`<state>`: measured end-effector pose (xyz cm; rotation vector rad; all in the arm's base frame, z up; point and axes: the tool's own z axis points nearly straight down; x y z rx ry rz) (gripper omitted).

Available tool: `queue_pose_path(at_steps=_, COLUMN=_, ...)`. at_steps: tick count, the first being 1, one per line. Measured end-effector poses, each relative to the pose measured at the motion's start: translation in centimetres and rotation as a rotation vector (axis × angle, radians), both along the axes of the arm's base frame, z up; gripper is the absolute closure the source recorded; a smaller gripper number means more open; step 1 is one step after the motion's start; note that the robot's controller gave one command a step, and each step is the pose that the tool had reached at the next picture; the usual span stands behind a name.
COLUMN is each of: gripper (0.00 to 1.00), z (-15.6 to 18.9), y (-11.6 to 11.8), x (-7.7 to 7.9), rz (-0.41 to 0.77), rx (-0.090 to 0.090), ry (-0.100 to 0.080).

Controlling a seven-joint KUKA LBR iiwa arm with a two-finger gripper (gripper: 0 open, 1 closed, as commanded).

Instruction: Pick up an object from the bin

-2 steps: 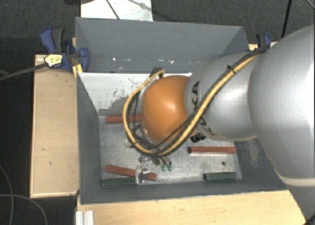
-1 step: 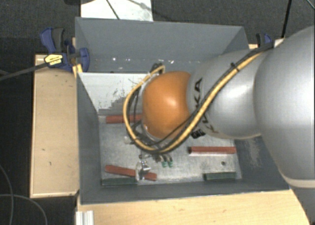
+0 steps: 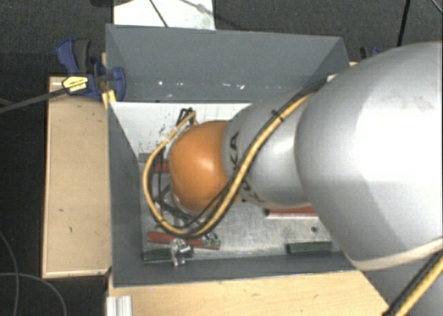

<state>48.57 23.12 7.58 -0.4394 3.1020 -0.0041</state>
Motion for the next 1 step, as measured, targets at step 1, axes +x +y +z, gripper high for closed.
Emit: queue_pose_path(at_steps=1, gripper=1.00, z=-0.04, y=1.08, x=0.14, rz=-0.117, rx=0.009, ry=-0.006)
